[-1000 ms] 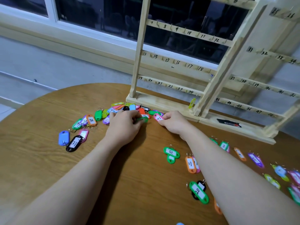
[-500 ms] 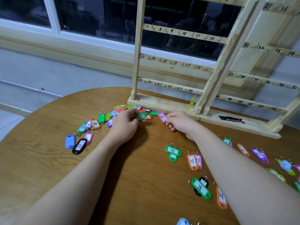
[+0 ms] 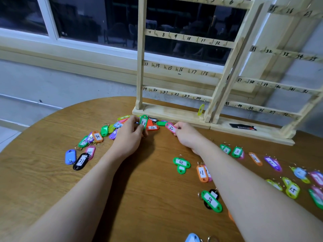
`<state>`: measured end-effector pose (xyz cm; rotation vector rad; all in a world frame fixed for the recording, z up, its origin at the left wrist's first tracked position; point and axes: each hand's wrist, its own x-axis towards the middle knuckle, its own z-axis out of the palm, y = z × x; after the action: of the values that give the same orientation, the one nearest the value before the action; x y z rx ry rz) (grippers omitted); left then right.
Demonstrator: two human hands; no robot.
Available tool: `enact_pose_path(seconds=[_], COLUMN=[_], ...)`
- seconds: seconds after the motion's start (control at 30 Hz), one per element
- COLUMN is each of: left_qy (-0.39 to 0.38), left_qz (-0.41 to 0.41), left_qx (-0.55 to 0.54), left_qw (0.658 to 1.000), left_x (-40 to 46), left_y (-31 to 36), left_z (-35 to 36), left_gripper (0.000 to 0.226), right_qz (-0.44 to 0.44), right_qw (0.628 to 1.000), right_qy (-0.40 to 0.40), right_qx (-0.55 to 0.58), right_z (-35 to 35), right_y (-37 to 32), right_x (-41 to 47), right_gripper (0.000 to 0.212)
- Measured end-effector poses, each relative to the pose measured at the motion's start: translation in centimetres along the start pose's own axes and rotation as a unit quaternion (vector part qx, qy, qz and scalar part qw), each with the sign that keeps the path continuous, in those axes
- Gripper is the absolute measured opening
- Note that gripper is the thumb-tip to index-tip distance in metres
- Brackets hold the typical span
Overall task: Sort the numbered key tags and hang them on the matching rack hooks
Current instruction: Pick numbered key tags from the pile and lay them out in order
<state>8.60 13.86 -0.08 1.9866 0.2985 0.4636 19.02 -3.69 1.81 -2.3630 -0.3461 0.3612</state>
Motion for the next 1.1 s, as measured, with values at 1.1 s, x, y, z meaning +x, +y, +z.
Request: enact_pose_path(seconds=[1.1], left_qy=[-0.052], left_qz=[0.205], left_qx=[0.097], left_qw=[0.973], left_x=[-5.3], left_y=[3.2], left_z=[2.4], left_gripper=[0.010], right_qz=[-0.014], right_qw=[0.955], right_qy=[0.066], right_qx=[0.288], right_z=[-13.2], right_y=[6.3], right_x=[-15.6], right_gripper=[0.016])
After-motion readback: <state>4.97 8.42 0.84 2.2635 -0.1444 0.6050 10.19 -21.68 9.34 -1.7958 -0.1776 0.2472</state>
